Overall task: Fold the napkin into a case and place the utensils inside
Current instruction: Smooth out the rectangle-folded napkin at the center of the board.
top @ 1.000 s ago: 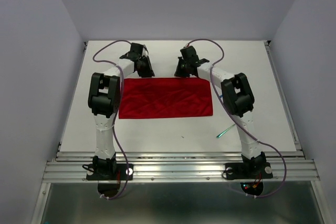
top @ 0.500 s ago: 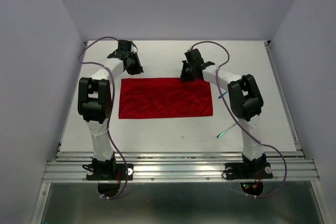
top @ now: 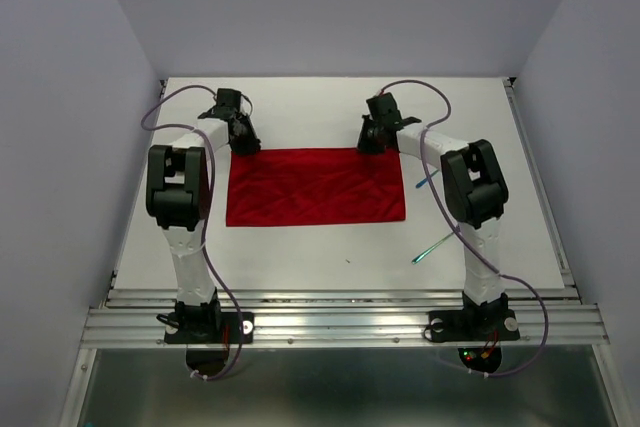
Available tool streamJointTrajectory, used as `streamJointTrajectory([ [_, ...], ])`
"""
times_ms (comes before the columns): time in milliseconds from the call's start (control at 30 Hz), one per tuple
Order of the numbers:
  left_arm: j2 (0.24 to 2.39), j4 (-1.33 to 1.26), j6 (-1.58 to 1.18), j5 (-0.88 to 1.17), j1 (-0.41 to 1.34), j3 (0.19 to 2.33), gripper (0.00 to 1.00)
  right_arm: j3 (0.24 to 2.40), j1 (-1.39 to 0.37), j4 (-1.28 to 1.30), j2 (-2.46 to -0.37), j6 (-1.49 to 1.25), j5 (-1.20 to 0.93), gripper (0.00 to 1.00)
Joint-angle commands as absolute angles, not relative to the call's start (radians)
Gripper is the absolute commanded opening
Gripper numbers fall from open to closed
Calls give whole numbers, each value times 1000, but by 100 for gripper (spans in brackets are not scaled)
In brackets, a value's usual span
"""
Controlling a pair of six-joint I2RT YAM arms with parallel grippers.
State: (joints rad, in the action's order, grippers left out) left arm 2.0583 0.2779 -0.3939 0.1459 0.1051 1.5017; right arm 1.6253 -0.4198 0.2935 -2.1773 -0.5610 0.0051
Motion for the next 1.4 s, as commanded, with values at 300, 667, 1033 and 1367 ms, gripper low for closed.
streamJointTrajectory([
  [300,2066,278,-342,81,20,1468,32,1526,-316,262,-2154,-537,25,8],
  [667,2089,270,-344,109,15,1476,32,1514,-296,256,-2094,-520,58,8],
  [1033,2091,276,-339,118,15,1474,32,1467,-236,256,-2077,-506,90,8],
  [1367,2092,273,-337,132,15,1470,31,1440,-196,256,-2025,-486,129,8],
])
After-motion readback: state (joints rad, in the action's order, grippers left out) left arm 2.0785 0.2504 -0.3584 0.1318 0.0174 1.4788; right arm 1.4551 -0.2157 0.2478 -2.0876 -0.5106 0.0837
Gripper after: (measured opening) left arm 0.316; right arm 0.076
